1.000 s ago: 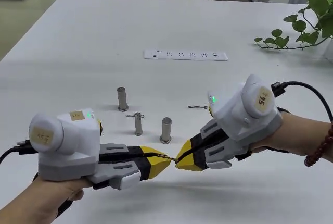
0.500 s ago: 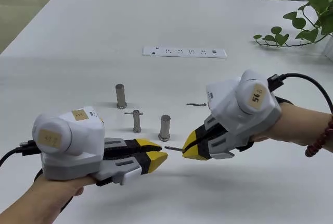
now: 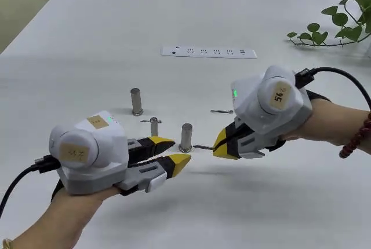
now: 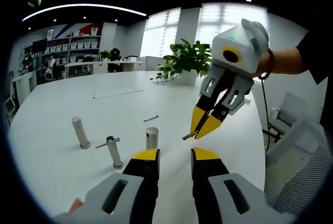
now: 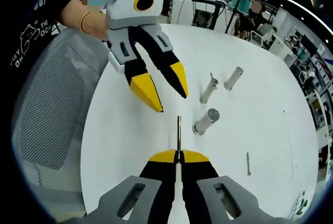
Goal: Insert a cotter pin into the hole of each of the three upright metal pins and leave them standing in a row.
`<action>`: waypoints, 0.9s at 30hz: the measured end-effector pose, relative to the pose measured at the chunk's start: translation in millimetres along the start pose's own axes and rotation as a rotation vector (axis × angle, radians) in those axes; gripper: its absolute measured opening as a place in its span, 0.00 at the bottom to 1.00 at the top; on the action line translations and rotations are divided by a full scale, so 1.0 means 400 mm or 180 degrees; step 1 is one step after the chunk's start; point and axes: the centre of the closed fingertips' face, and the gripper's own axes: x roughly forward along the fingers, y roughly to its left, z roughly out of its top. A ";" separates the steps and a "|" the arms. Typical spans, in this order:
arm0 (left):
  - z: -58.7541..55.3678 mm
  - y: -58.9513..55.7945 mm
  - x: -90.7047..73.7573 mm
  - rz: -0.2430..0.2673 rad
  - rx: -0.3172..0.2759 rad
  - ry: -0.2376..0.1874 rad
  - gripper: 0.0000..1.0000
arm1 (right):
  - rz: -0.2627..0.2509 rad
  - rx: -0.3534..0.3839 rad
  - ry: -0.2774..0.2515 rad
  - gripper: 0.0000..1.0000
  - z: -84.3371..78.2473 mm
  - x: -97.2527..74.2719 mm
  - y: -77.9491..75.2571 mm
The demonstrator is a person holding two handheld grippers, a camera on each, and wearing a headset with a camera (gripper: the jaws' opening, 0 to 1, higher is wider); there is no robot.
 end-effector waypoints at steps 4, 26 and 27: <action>-0.005 0.013 0.013 0.0093 0.0019 0.0013 0.21 | -0.0027 0.0006 0.0042 0.00 -0.005 0.003 -0.015; -0.019 0.084 0.091 0.0504 0.0020 -0.0119 0.22 | -0.0187 -0.0075 0.0252 0.00 -0.031 0.023 -0.097; -0.020 0.084 0.094 0.0511 0.0014 -0.0122 0.21 | -0.0184 -0.0077 0.0251 0.00 -0.031 0.024 -0.098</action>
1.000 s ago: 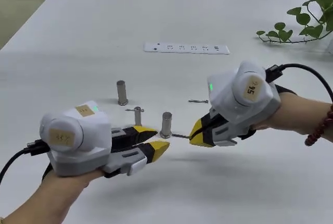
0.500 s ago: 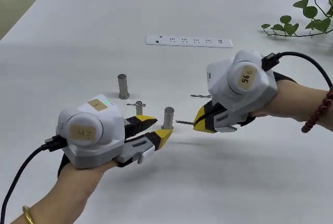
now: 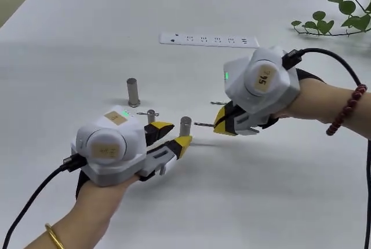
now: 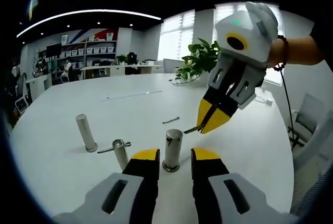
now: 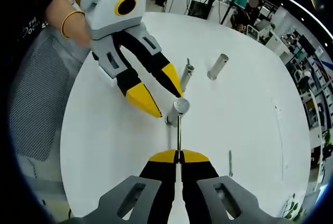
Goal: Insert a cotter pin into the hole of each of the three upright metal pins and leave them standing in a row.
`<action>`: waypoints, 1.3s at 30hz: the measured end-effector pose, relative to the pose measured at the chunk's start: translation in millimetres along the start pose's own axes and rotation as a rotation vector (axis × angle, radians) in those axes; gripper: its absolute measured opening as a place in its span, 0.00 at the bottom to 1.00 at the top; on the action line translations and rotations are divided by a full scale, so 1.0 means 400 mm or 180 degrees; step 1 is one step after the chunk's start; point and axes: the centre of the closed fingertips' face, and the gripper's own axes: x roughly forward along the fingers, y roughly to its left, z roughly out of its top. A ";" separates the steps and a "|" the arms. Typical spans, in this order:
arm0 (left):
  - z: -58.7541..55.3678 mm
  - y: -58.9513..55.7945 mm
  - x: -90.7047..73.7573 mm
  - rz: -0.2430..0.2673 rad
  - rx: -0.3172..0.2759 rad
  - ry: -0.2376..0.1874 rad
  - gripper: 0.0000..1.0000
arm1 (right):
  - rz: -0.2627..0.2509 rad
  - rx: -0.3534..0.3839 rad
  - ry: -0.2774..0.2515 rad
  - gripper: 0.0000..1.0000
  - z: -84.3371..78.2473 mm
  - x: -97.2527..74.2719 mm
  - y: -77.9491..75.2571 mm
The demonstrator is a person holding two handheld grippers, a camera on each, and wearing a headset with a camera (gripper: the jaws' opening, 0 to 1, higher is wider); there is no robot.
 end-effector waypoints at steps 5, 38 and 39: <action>-0.017 0.004 0.023 0.0039 -0.0037 0.0039 0.20 | 0.0035 -0.0054 0.0010 0.00 0.003 0.008 -0.002; -0.045 0.014 0.056 0.0132 -0.0166 0.0125 0.11 | 0.0043 -0.0166 -0.0038 0.00 0.034 0.019 -0.014; -0.045 0.015 0.056 0.0127 -0.0162 0.0127 0.11 | 0.0042 -0.0170 -0.0040 0.00 0.036 0.020 -0.015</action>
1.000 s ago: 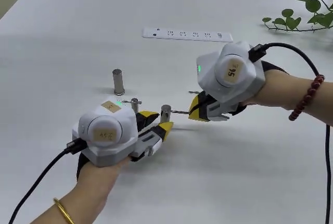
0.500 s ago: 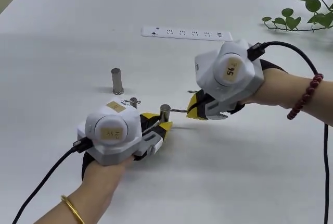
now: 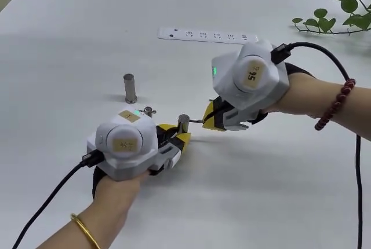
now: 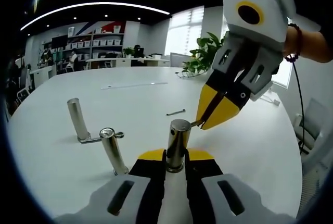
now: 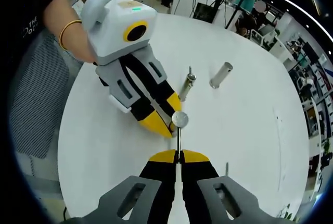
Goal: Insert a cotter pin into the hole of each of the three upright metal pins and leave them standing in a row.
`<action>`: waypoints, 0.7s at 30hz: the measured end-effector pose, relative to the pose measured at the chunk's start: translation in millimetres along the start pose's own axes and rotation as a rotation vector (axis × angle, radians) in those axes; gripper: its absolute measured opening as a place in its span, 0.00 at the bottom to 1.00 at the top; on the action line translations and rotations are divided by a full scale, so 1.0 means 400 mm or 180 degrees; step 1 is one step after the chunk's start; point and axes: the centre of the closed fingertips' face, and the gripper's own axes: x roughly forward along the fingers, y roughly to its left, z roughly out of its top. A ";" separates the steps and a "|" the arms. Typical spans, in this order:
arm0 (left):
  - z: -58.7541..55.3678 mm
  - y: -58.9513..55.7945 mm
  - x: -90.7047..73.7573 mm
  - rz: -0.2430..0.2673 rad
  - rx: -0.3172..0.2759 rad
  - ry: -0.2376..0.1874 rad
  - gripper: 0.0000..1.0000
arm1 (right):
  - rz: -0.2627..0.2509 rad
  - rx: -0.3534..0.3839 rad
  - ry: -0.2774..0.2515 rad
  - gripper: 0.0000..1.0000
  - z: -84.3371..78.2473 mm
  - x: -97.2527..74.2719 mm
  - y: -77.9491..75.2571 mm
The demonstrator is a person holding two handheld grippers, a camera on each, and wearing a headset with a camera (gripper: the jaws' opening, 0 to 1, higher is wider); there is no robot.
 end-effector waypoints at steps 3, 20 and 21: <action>0.000 0.000 0.000 -0.0008 0.0024 0.0002 0.11 | 0.0002 -0.0012 -0.0013 0.00 0.008 0.002 0.001; -0.001 -0.001 0.001 -0.0001 0.0083 0.0006 0.11 | -0.0005 -0.0052 -0.0126 0.00 0.052 0.023 -0.004; -0.001 -0.001 0.001 -0.0003 0.0081 0.0004 0.11 | -0.0013 -0.0052 -0.0146 0.00 0.056 0.022 -0.004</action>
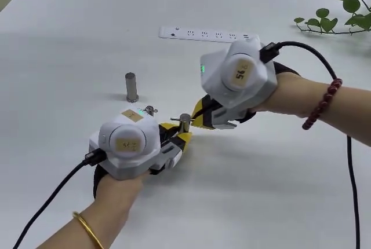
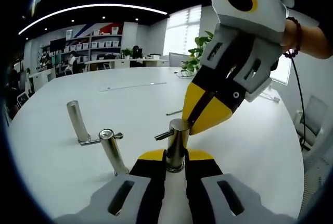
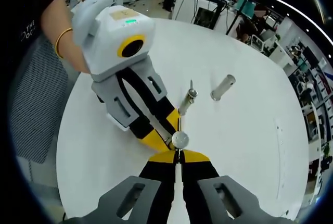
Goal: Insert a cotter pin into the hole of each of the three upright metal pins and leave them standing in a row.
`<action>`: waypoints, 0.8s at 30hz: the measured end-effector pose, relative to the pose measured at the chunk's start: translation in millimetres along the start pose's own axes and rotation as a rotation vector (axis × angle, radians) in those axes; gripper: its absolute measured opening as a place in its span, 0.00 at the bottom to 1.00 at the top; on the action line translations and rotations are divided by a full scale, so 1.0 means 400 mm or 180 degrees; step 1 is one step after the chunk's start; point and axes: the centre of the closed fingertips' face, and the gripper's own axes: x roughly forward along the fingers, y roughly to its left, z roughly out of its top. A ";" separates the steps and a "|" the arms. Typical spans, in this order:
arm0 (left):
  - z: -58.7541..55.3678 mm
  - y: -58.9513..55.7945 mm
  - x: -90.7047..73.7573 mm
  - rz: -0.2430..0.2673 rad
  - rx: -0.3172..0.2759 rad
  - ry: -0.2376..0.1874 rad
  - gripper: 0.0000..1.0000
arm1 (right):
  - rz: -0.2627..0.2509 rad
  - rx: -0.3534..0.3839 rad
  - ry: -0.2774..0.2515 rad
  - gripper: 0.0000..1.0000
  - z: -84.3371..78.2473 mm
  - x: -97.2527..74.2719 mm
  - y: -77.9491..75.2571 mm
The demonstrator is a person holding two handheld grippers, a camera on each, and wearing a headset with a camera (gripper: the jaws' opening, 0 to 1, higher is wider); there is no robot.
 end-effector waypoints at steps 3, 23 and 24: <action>0.000 0.000 0.000 0.0002 0.0005 -0.0002 0.11 | -0.0041 0.0043 -0.0049 0.04 0.005 -0.006 -0.001; 0.000 0.001 0.001 0.0026 -0.0008 -0.0004 0.11 | -0.0083 0.0167 -0.0022 0.00 -0.019 -0.028 0.005; -0.001 0.001 0.001 0.0026 -0.0007 -0.0003 0.11 | -0.0082 0.0166 -0.0020 0.00 -0.018 -0.027 0.005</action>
